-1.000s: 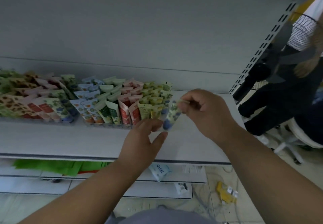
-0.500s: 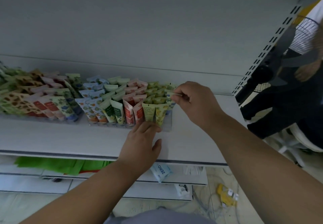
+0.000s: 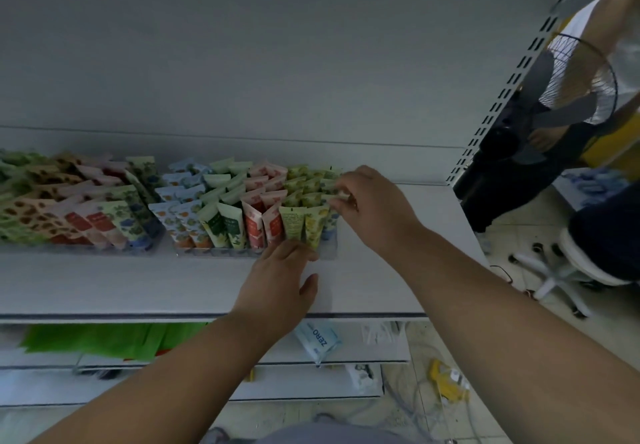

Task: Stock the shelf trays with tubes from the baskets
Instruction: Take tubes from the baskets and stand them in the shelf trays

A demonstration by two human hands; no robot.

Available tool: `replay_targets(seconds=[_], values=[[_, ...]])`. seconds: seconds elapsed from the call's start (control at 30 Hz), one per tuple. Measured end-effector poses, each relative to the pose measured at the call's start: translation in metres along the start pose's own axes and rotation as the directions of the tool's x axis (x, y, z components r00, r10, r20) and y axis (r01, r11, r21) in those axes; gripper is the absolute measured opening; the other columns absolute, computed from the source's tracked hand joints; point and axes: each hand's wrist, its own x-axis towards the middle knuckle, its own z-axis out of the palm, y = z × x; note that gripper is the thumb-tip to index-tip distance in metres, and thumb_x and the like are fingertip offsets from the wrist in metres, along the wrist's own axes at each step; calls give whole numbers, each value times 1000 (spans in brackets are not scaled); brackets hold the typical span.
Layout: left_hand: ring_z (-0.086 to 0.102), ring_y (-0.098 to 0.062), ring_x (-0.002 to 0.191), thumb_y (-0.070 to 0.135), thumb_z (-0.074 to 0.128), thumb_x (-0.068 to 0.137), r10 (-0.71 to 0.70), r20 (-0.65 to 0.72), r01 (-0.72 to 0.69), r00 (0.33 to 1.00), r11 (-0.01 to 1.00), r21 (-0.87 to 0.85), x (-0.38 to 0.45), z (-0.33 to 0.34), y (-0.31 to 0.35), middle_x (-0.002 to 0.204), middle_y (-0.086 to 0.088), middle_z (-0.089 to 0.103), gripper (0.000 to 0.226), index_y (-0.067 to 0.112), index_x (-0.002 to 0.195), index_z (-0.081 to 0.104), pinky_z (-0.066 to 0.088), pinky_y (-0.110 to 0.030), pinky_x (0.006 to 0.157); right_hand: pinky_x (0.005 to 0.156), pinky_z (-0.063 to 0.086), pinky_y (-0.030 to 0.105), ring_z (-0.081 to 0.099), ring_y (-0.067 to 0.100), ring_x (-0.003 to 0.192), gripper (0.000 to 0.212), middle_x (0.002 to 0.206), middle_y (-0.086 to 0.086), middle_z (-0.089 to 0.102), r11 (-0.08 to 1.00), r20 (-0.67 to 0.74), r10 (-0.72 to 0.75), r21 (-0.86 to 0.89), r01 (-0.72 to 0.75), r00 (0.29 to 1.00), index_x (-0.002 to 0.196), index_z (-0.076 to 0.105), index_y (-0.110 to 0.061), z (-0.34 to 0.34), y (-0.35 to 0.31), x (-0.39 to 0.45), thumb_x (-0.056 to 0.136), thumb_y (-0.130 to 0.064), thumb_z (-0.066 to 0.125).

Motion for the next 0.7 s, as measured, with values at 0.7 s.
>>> replay_targets(seconds=[0.7], values=[[52,-8,92,30,65,84,-423,-395,491,816,867,87,-232,-235,-197,93,15,55,24,29,108,63,42,-26,79,77,32,14,42,-1,89,29,98,-12,46,769,-103,-541,340,541,834,112,60,-16,94,-381,19,88,-31,65]])
